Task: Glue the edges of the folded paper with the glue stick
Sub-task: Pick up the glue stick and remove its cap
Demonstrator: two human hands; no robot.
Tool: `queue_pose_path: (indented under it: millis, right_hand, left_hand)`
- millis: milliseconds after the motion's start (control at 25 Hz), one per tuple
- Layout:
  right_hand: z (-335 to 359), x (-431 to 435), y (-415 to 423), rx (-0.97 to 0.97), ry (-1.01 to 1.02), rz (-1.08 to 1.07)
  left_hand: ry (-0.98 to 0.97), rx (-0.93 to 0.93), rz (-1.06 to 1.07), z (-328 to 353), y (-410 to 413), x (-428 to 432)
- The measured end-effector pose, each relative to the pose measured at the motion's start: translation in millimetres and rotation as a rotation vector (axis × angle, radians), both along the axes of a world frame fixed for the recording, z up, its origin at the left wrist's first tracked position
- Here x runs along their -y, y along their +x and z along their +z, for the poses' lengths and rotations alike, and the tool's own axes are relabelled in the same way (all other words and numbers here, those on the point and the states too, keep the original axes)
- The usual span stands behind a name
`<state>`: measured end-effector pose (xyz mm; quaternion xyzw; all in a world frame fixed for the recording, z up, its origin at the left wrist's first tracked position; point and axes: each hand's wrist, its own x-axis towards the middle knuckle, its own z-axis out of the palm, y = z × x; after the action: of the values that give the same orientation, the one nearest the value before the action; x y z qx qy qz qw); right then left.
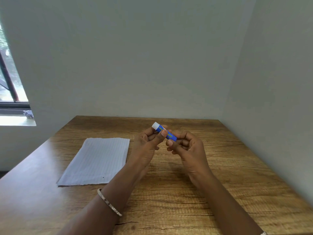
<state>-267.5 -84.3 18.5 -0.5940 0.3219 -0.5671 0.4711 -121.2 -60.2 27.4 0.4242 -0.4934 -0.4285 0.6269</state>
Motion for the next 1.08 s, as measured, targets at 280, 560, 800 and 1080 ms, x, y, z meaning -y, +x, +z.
queue_pose_path:
  millis: [280, 560, 800, 1080]
  right_hand:
    - [3.0, -4.2, 3.4, -0.099, 0.161, 0.066]
    - [1.1, -0.7, 3.9, 0.001, -0.013, -0.032]
    - [2.8, -5.4, 5.0, -0.076, 0.008, 0.007]
    - [-3.0, 2.1, 2.4, -0.089, -0.082, -0.116]
  left_hand:
    - [-0.027, 0.006, -0.005, 0.5, 0.1, 0.0]
    - [-0.021, -0.004, -0.002, -0.1, 1.7, 1.0]
    - [-0.035, -0.036, -0.027, 0.7, 1.3, 1.2]
    - [-0.036, -0.044, -0.008, -0.4, 1.7, 1.2]
